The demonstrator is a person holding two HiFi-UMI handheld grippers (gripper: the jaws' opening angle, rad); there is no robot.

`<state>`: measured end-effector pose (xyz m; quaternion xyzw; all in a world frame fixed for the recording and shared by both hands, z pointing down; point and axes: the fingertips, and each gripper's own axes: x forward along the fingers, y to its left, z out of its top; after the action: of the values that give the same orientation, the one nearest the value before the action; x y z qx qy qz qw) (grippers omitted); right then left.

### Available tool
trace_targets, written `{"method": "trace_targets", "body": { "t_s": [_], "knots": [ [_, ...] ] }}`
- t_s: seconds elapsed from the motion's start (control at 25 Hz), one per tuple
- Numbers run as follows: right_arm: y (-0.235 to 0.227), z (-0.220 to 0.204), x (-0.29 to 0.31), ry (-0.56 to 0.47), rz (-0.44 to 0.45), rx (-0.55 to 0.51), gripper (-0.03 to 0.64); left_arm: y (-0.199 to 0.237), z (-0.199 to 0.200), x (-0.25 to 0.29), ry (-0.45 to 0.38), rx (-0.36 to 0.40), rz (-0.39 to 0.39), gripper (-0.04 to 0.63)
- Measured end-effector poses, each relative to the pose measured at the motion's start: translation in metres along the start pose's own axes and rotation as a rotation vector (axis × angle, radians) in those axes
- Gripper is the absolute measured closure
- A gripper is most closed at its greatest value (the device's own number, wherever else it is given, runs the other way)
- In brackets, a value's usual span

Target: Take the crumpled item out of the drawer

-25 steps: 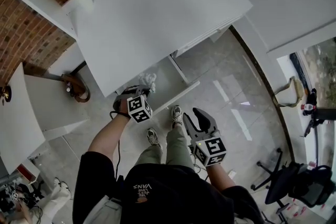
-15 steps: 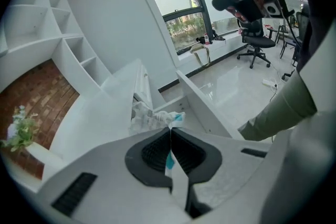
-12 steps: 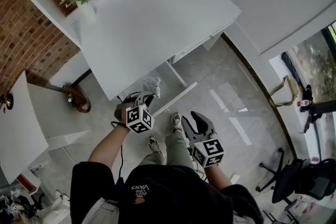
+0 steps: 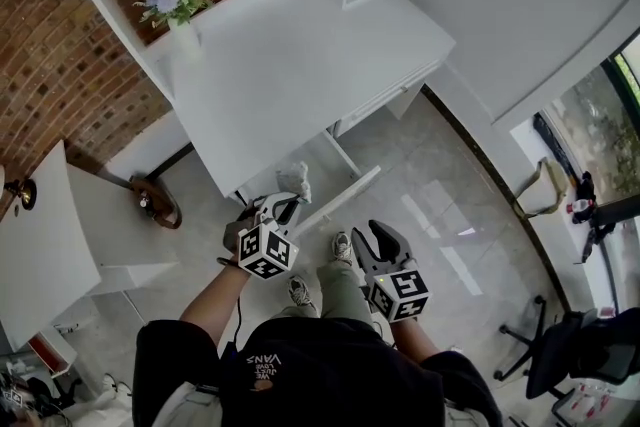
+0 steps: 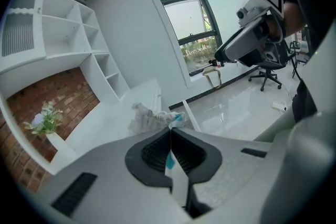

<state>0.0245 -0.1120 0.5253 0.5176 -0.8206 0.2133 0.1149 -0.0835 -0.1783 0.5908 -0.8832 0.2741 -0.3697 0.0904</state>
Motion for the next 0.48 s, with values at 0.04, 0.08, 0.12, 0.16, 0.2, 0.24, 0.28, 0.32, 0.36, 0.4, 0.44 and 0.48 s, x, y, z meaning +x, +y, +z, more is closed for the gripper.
{"method": "trace_targets", "body": {
  "t_s": [0.04, 0.08, 0.12, 0.16, 0.2, 0.24, 0.28, 0.32, 0.36, 0.4, 0.44, 0.48],
  "knots": [
    [0.003, 0.001, -0.001, -0.003, 0.001, -0.003, 0.470, -0.001, 0.003, -0.007, -0.011, -0.009, 0.006, 0.584],
    [0.005, 0.002, -0.002, -0.007, 0.003, -0.006, 0.469, -0.001, 0.005, -0.014, -0.021, -0.019, 0.013, 0.584],
    [0.008, 0.003, -0.003, -0.011, 0.005, -0.009, 0.470, -0.002, 0.008, -0.021, -0.030, -0.029, 0.020, 0.584],
    [0.011, 0.006, -0.004, -0.018, 0.007, -0.011, 0.471, -0.002, 0.010, -0.029, -0.039, -0.039, 0.030, 0.584],
    [0.013, 0.008, -0.005, -0.026, 0.009, -0.011, 0.471, -0.001, 0.012, -0.036, -0.048, -0.051, 0.041, 0.584],
    [0.015, 0.011, -0.006, -0.034, 0.010, -0.011, 0.471, -0.001, 0.014, -0.043, -0.056, -0.063, 0.053, 0.584],
    [0.017, 0.013, -0.007, -0.041, 0.011, -0.011, 0.471, -0.001, 0.016, -0.050, -0.064, -0.075, 0.064, 0.584],
    [0.018, 0.014, -0.009, -0.047, 0.010, -0.012, 0.471, -0.001, 0.017, -0.057, -0.070, -0.085, 0.074, 0.584],
    [0.020, 0.015, -0.010, -0.052, 0.010, -0.014, 0.471, -0.002, 0.017, -0.063, -0.075, -0.094, 0.084, 0.584],
    [0.022, 0.017, -0.010, -0.057, 0.012, -0.016, 0.471, -0.001, 0.017, -0.070, -0.080, -0.101, 0.094, 0.584],
    [0.025, 0.018, -0.010, -0.062, 0.017, -0.018, 0.471, 0.000, 0.016, -0.077, -0.084, -0.109, 0.104, 0.584],
    [0.028, 0.020, -0.010, -0.066, 0.023, -0.022, 0.471, 0.001, 0.016, -0.083, -0.088, -0.117, 0.114, 0.584]
  ]
}}
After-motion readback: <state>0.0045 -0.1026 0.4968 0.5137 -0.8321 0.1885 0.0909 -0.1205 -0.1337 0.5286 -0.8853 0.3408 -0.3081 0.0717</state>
